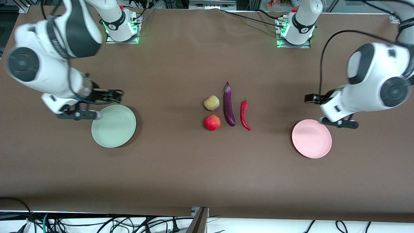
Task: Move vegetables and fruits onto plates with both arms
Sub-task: 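Reach the right gripper to the apple while the left gripper reaches the chili, then grasp the apple with the right gripper while the left gripper grasps the chili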
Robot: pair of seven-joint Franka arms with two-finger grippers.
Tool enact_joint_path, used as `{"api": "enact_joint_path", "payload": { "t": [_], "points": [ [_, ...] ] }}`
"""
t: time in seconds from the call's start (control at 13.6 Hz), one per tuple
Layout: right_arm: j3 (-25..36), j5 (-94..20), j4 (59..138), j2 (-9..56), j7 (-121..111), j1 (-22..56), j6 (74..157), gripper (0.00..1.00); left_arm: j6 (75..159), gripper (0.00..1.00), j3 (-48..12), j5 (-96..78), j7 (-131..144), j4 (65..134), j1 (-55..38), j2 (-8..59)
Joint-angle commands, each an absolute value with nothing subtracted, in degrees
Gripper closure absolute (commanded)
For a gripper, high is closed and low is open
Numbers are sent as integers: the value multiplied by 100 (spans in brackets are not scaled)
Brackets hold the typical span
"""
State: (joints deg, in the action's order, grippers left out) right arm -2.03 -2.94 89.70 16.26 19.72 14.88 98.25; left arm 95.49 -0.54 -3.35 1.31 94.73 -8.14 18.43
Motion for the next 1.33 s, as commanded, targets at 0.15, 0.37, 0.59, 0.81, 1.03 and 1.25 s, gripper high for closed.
{"api": "enact_joint_path", "payload": {
  "t": [0.15, 0.37, 0.59, 0.81, 1.03, 1.25],
  "points": [
    [-176, -642, 8886, 2415, 4170, 2608, 11010, 0, 10290, 0, -26, -544, 932, 9325, -1730, 2574],
    [-176, -650, 8886, 2934, 5419, 3294, 11687, 0, 10888, 0, -26, -1142, 940, 9404, -2056, 3031],
    [-176, -1175, 8886, 3373, 6273, 3628, 12302, 0, 11073, 0, -35, -1449, 984, 9430, -2205, 3462],
    [-176, -1380, 8886, 3682, 6915, 3928, 12629, 0, 11258, 0, -61, -1468, 1098, 9431, -2381, 3734],
    [-176, -1572, 8903, 3814, 7189, 4174, 12805, 0, 11372, 0, -70, -1651, 1090, 9431, -2478, 4034],
    [-176, -1600, 8930, 4086, 7470, 4350, 13252, 0, 11539, 0, -79, -1924, 1090, 9431, -2610, 4104]
  ]
}}
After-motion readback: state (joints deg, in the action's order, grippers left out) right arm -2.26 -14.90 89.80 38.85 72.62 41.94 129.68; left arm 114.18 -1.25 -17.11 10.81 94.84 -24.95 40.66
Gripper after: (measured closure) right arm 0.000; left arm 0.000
